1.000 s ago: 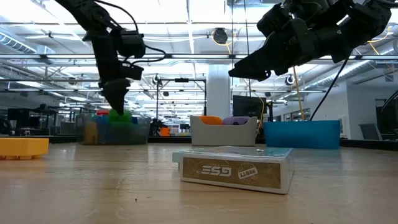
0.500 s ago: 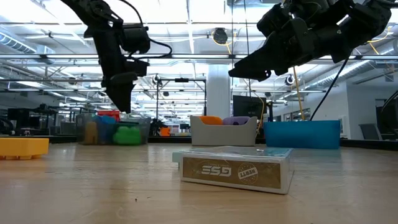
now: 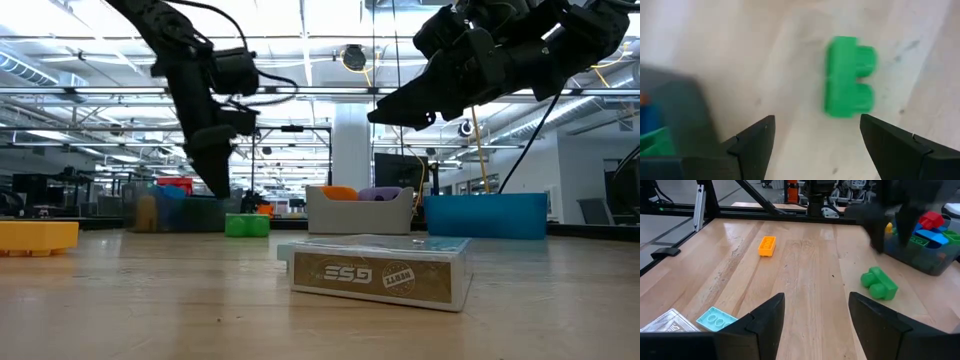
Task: Pick & Place Toys
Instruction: Put the green gamepiece into the black bin
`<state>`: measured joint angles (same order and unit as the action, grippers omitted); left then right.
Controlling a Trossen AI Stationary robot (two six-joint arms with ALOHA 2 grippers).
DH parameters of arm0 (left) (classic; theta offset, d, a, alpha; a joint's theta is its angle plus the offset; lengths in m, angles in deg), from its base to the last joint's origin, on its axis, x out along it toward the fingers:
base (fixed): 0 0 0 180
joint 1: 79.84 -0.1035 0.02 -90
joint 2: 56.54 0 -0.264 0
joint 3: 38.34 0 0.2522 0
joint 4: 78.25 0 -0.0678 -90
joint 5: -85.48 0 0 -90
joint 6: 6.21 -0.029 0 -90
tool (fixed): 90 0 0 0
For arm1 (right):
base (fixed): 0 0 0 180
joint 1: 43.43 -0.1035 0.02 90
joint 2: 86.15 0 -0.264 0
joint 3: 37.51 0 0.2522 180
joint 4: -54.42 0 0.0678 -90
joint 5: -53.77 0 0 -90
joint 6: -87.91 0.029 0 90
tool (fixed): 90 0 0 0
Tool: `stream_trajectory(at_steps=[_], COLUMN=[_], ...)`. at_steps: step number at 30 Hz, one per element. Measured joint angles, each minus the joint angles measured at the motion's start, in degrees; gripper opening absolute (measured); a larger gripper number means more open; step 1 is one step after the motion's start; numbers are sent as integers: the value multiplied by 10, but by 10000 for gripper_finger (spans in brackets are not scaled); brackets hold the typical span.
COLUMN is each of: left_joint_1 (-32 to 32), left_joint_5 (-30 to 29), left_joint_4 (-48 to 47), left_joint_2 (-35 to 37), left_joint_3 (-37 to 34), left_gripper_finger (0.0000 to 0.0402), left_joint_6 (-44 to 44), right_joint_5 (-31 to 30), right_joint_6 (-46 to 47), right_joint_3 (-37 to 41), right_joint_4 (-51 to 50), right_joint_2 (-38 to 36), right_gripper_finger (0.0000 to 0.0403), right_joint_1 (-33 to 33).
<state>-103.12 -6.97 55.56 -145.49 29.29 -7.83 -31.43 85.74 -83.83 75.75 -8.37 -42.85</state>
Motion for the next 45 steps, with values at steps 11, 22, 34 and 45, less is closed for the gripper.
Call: stream_trajectory(at_steps=[11,22,34,45], left_joint_1=[51,51,72,59], left_joint_5=[-12,-84,-70,-9], left_joint_4=[69,86,152,192], left_joint_2=[-88,-63,-69,-78], left_joint_3=[0,0,0,0], left_gripper_finger=[296,296,296,296], left_joint_6=[-14,-61,-327,-358], right_joint_5=[0,-1,-2,-2], right_joint_6=[0,-1,-2,-4], right_joint_3=[0,0,0,0], right_joint_4=[-2,-7,-8,-9], right_joint_2=[0,0,0,0], right_gripper_finger=[212,212,212,212], right_joint_1=[0,0,1,1])
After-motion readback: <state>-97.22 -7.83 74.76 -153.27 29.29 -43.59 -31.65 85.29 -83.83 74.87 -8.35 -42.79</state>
